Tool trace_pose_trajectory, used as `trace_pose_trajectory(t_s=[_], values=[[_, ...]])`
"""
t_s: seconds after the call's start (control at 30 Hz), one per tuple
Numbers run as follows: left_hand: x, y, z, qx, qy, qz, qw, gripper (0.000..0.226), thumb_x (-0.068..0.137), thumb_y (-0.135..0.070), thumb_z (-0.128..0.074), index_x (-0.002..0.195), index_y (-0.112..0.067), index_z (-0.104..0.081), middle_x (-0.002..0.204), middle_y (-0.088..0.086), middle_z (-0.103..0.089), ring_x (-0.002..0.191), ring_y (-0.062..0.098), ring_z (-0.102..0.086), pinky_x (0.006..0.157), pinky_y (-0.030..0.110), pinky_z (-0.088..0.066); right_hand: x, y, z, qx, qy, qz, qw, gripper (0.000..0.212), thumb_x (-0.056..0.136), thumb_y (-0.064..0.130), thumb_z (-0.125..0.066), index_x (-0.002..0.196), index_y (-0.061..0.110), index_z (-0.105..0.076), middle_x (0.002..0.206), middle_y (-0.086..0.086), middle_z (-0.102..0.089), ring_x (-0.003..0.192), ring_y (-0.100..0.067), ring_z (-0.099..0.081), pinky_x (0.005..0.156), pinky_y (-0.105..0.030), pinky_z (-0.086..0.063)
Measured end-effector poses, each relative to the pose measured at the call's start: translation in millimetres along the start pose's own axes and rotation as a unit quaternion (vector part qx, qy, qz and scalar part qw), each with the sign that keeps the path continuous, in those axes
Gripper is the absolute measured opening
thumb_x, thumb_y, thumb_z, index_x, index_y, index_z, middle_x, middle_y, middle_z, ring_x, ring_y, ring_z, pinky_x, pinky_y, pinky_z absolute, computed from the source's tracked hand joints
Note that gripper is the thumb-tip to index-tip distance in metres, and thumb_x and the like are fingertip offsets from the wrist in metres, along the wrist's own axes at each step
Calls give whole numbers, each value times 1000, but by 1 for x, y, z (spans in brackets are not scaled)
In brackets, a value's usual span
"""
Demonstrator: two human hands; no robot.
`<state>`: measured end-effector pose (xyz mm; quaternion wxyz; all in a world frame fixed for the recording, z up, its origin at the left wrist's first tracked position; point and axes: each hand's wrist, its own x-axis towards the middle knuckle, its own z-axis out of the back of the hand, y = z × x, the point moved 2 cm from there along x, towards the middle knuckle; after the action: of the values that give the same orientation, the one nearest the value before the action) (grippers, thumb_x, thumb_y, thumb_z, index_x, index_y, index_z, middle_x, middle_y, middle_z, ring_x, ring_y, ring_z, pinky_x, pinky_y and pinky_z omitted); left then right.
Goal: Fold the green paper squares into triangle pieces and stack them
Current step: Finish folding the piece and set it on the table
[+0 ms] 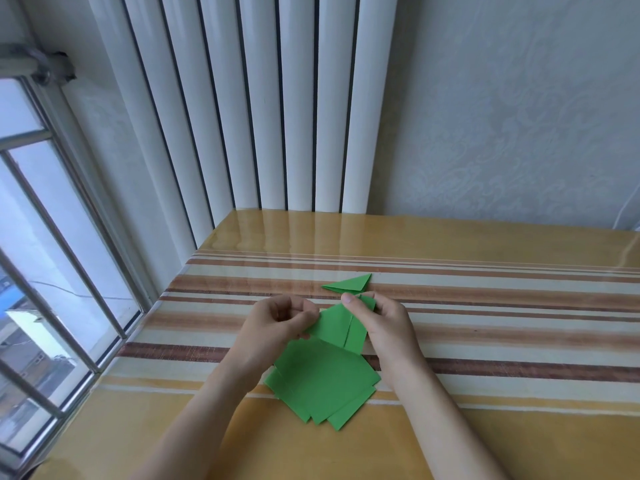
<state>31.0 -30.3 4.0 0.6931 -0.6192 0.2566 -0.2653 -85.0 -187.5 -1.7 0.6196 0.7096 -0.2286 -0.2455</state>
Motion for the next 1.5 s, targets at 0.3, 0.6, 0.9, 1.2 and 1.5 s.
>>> trace_pose_trajectory(t_s=[0.3,0.6,0.9,1.2,1.5], values=[[0,3,0,10,-29,-19,999,10,95,-16,-73,90,-9,-77,77,10,-70,71,17,-62,71,28,-53,-1,-8,-8,5,68,-45,997,16,95,21,-76,106,9,-78,99,-17,-79,76,-21,-71,71,-32,-56],[-1,-1,-1,9,-31,-35,999,13,98,-20,-71,89,-11,-76,88,20,-73,79,21,-63,80,40,-53,-1,-9,-12,-114,149,-29,982,10,93,22,-78,99,14,-76,77,-6,-71,68,-14,-64,65,-27,-50],[1,3,6,-83,-62,-1,995,12,99,-10,-66,100,1,-71,81,12,-73,77,20,-68,88,39,-57,2,-5,-5,-56,96,13,994,8,98,15,-72,102,10,-76,98,-12,-80,94,-38,-75,85,-48,-59],[2,3,8,-97,-81,3,992,8,95,-5,-70,99,1,-74,88,18,-77,78,24,-72,82,32,-61,1,-5,-7,-58,121,14,991,14,101,12,-67,110,14,-77,105,-6,-81,100,-26,-77,93,-43,-60],[0,0,6,-110,-59,15,992,9,95,-3,-69,101,1,-74,94,22,-78,84,28,-75,88,37,-62,3,-3,-5,-49,66,22,996,16,99,6,-68,111,14,-74,102,-7,-81,97,-28,-77,96,-52,-60]])
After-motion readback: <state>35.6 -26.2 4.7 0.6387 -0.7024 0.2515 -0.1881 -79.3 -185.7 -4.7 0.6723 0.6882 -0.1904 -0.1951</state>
